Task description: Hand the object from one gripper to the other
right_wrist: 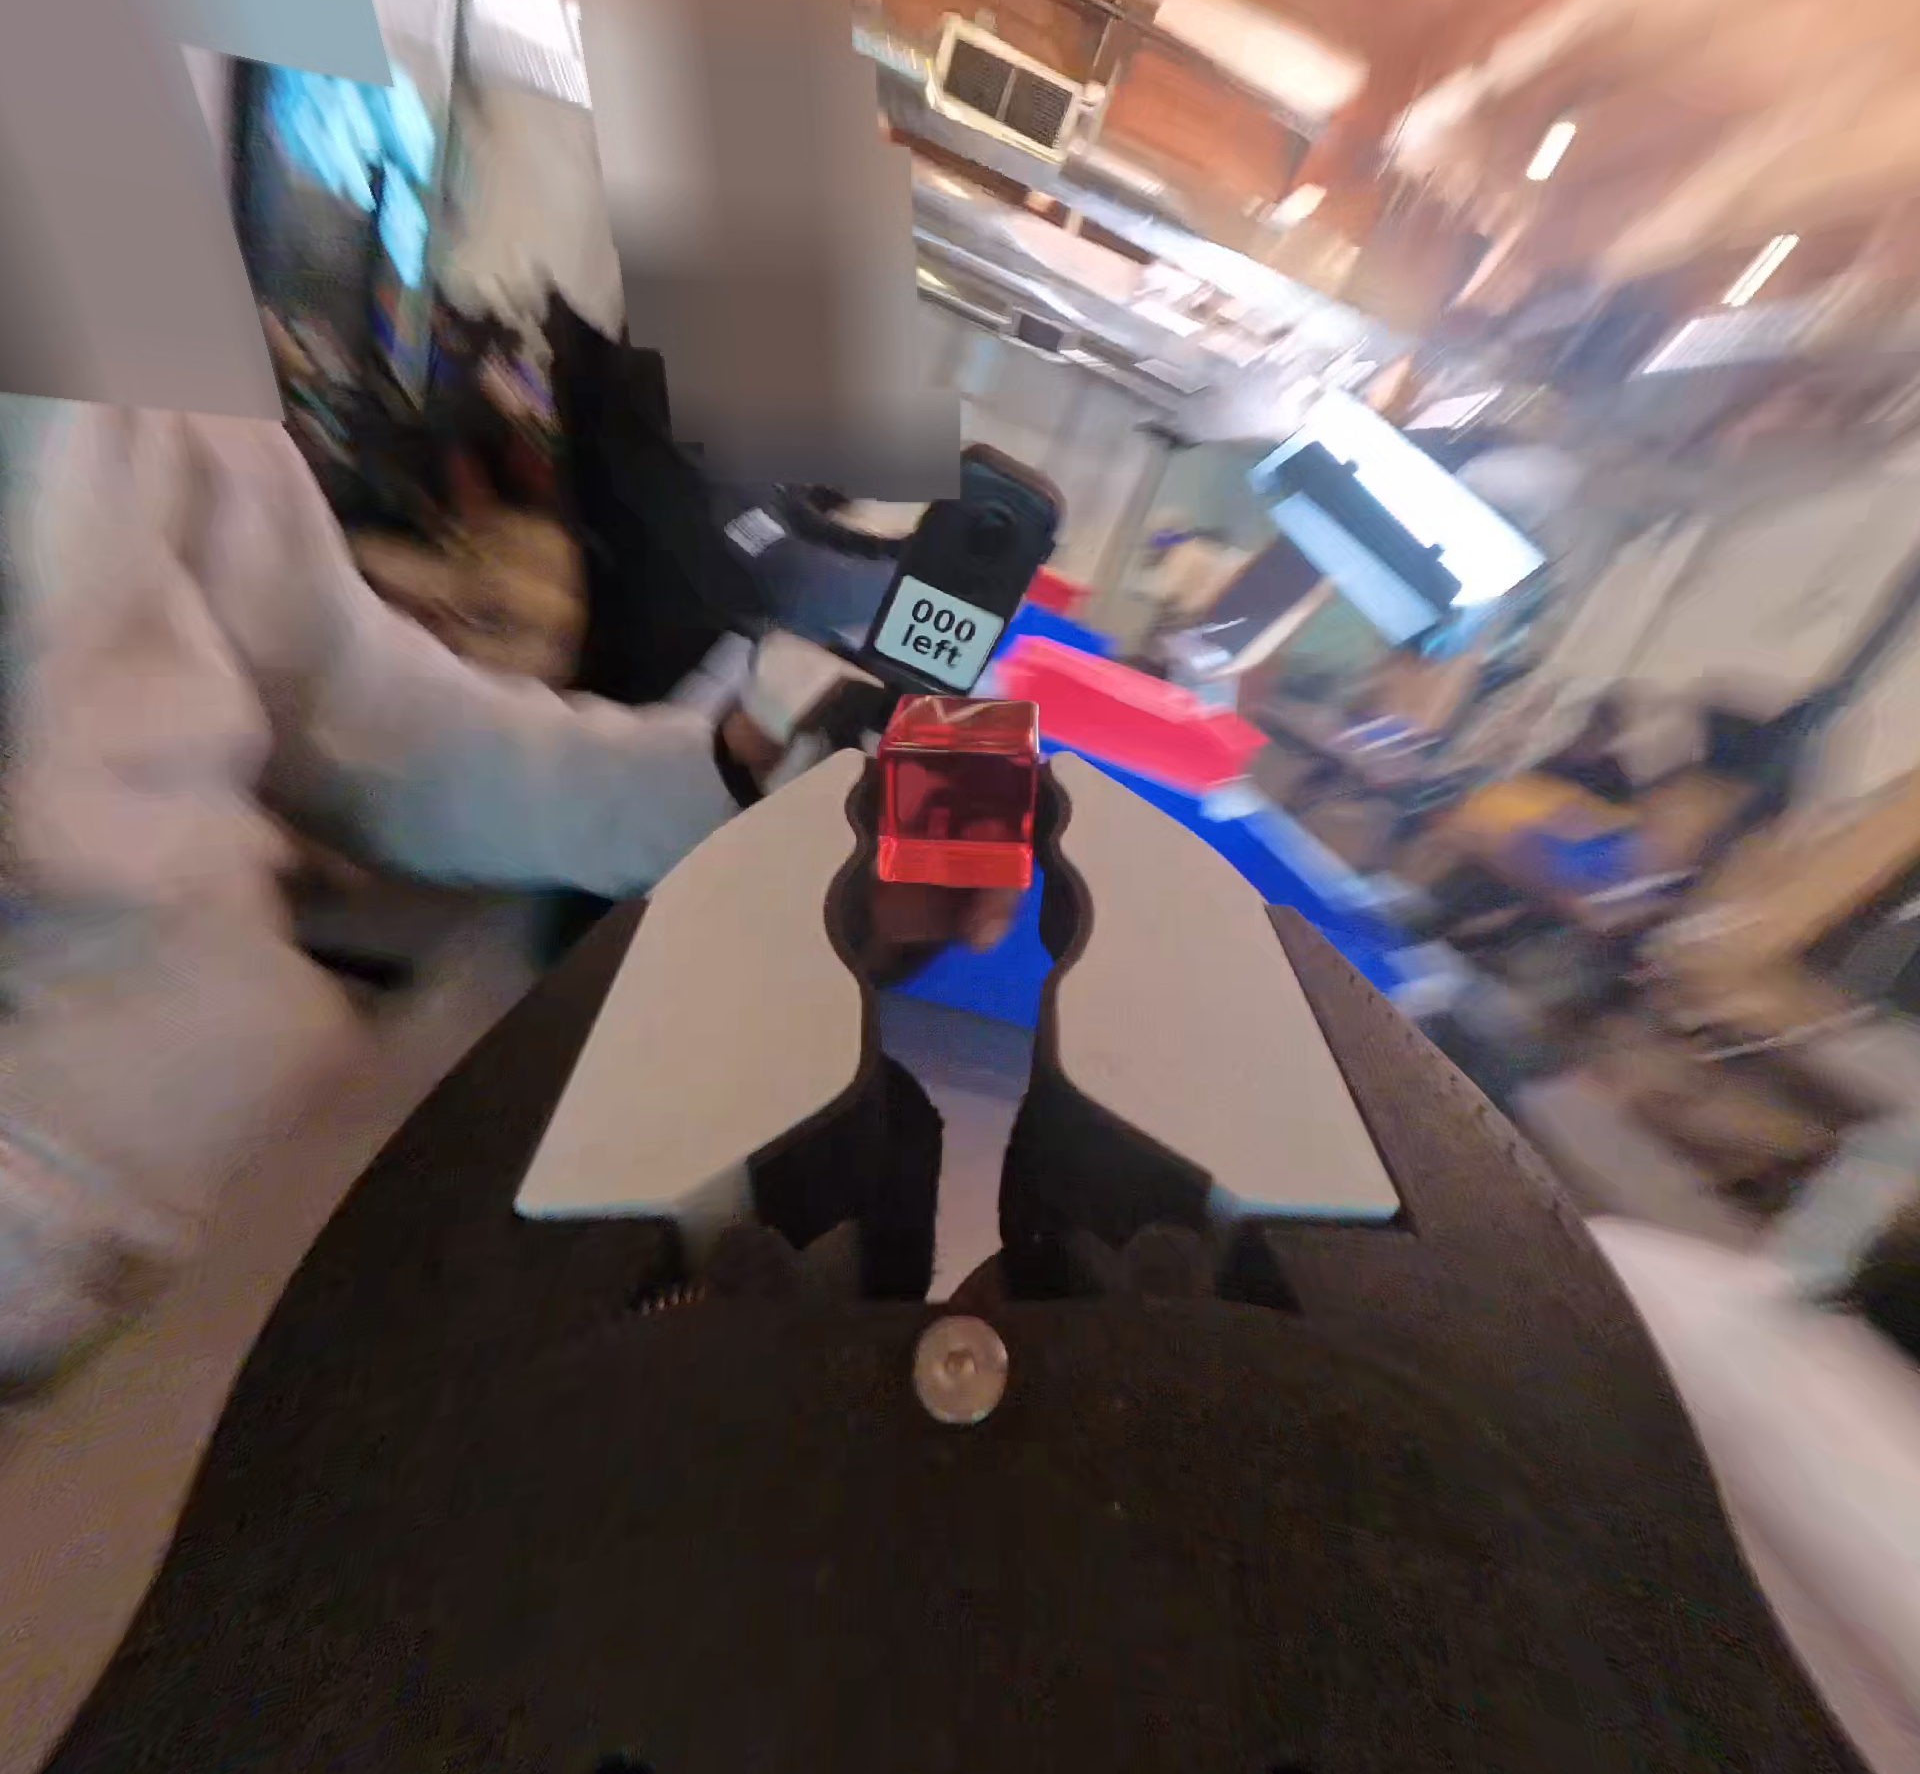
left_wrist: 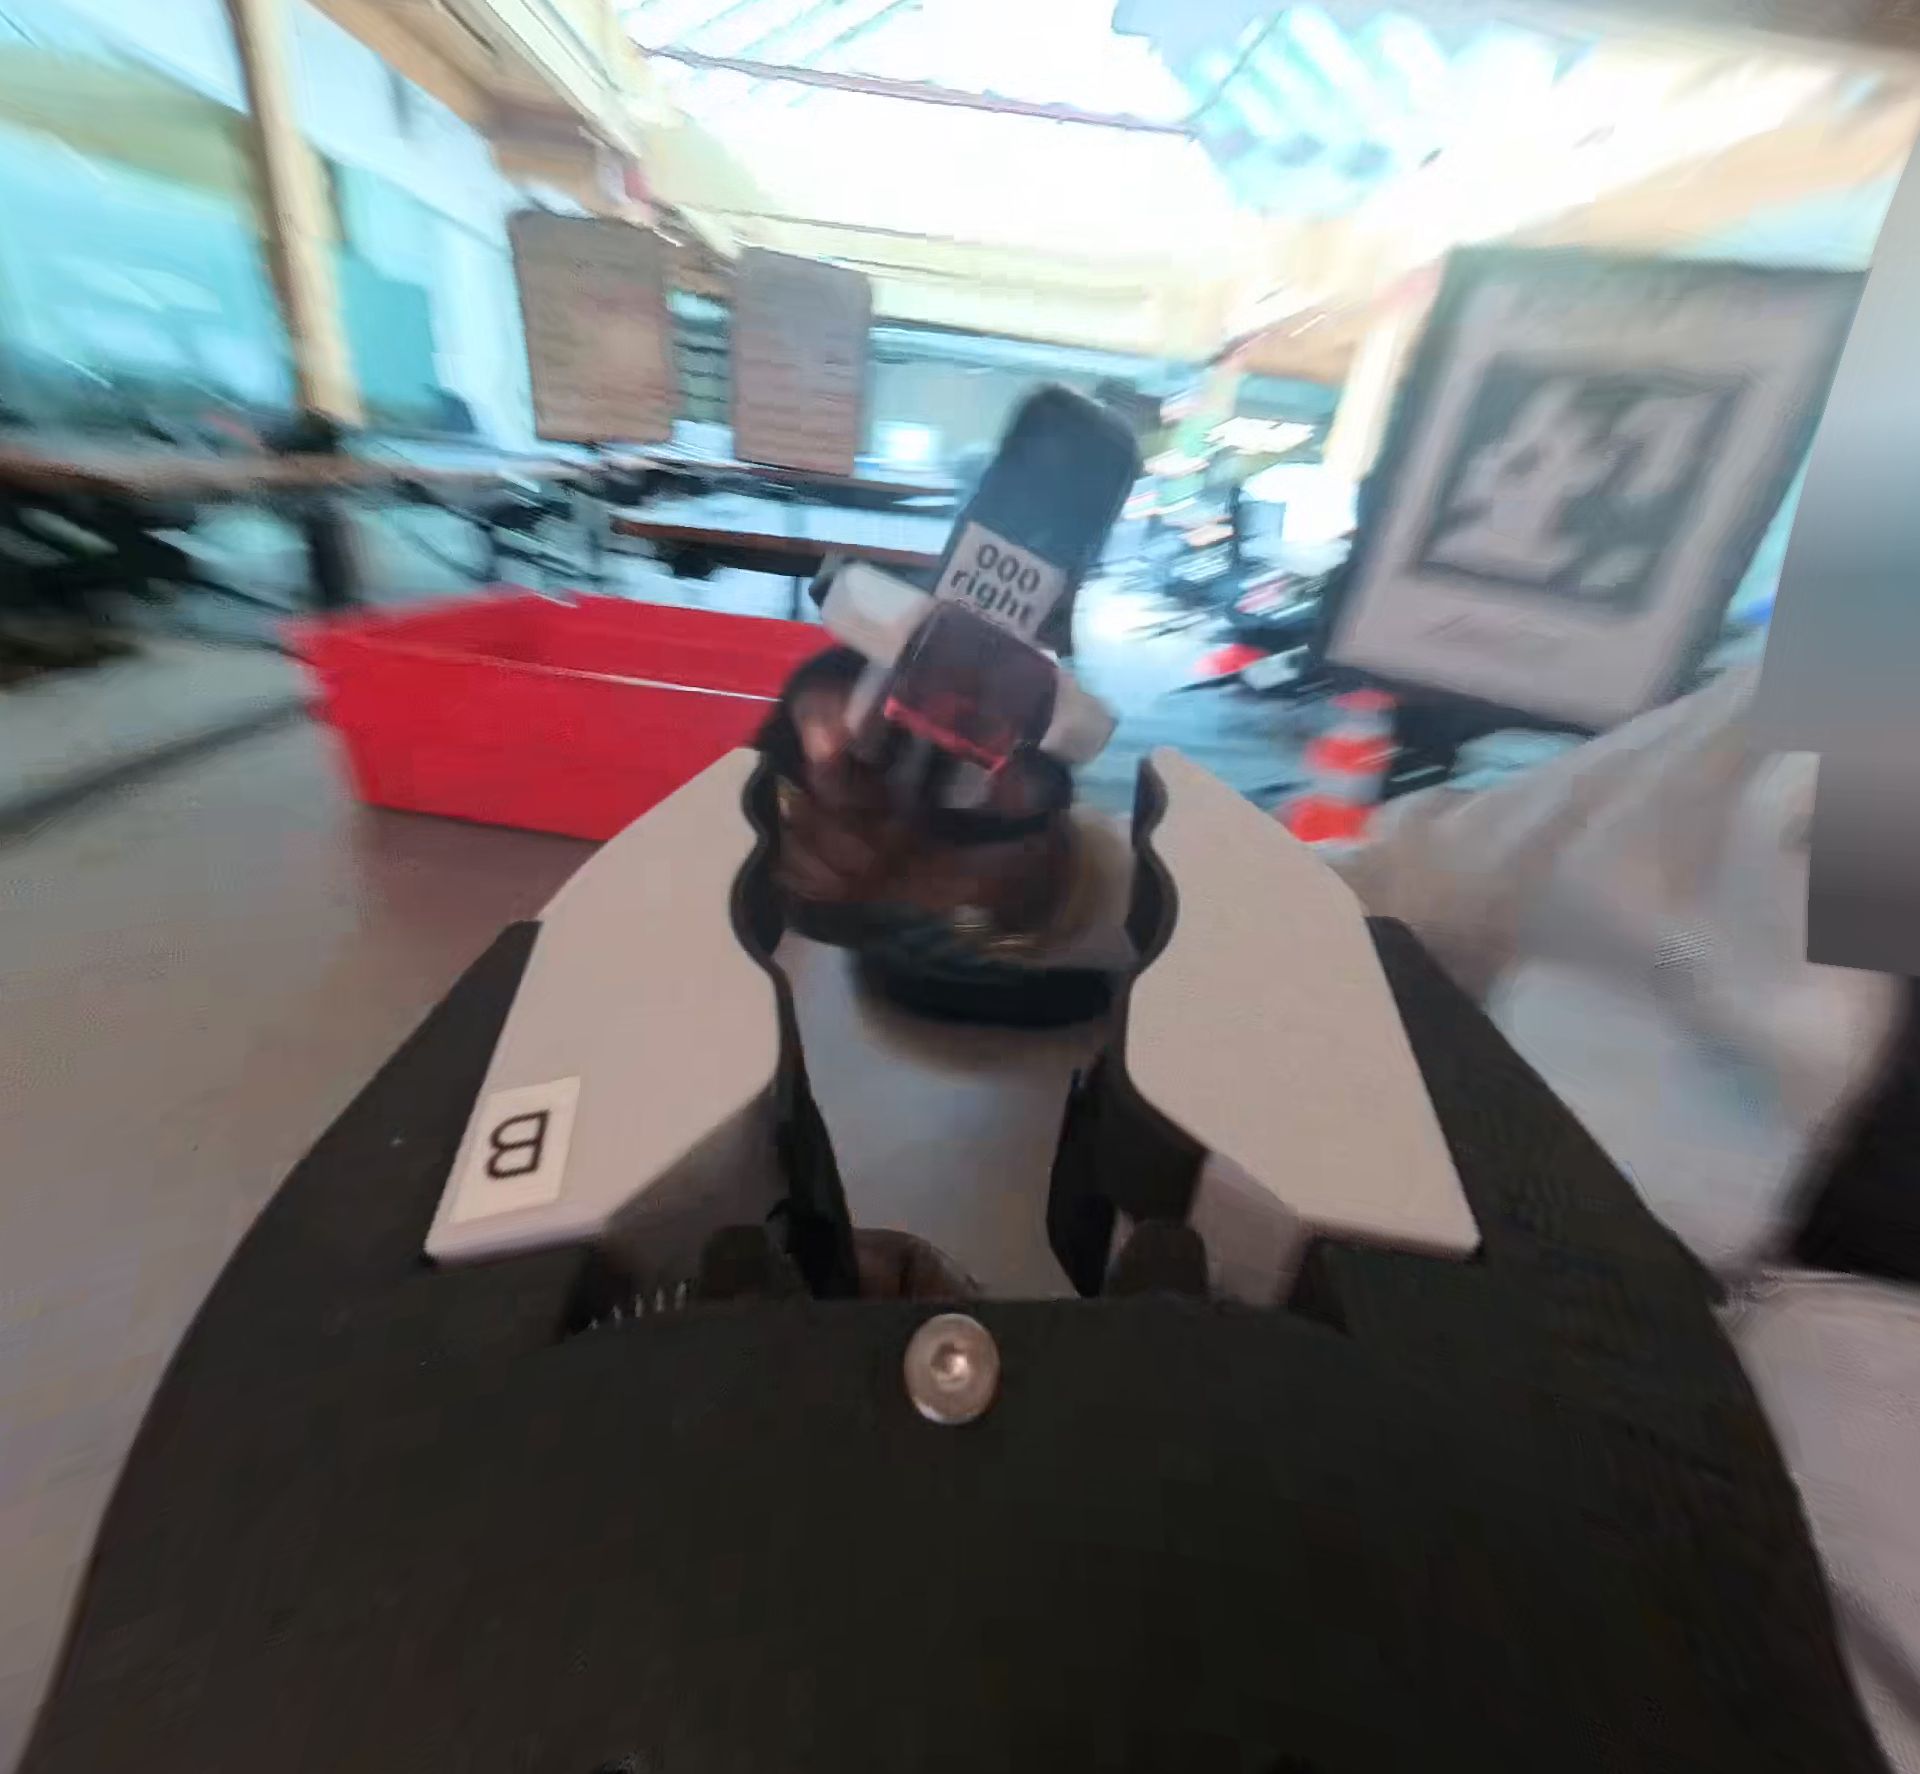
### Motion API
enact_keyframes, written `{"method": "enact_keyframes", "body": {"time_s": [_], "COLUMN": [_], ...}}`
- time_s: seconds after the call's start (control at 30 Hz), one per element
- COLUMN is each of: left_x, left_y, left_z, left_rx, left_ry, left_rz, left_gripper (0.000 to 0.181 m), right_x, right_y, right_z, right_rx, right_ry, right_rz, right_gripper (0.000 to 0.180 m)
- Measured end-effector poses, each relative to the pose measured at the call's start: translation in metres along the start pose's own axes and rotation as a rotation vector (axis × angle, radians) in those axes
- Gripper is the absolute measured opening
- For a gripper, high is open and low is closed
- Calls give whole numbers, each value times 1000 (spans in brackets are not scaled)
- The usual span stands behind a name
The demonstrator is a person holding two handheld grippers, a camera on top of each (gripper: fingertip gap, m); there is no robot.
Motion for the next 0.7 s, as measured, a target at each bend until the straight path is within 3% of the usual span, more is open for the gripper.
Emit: {"method": "enact_keyframes", "body": {"time_s": [0.1, 0.17, 0.27, 0.5, 0.7], "left_x": [-7, -6, 0, 1, 1], "left_y": [-2, -6, -12, -10, -8], "left_z": [5, 12, 17, 16, 12], "left_rx": [-6, -92, -177, -150, -124], "left_ry": [360, 379, 374, 376, 235], "left_rz": [153, 152, 200, 218, 152], "left_gripper": [70, 68, 59, 28, 27], "right_x": [-25, -35, -38, -41, -38], "right_y": [-2, -8, -13, -16, -17], "right_z": [-7, -3, 4, 10, 9], "right_rx": [-115, -174, -232, -286, -302], "right_ry": [621, 769, 819, 876, 806], "right_rz": [130, 125, 107, 75, 127], "right_gripper": [29, 29, 28, 28, 32]}}
Point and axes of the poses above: each gripper's, where its closed fingertips meet, y back along the fingers, z out of its underside, x = y × z across the jaws, the point moved 9 cm from there along y, back along the fingers
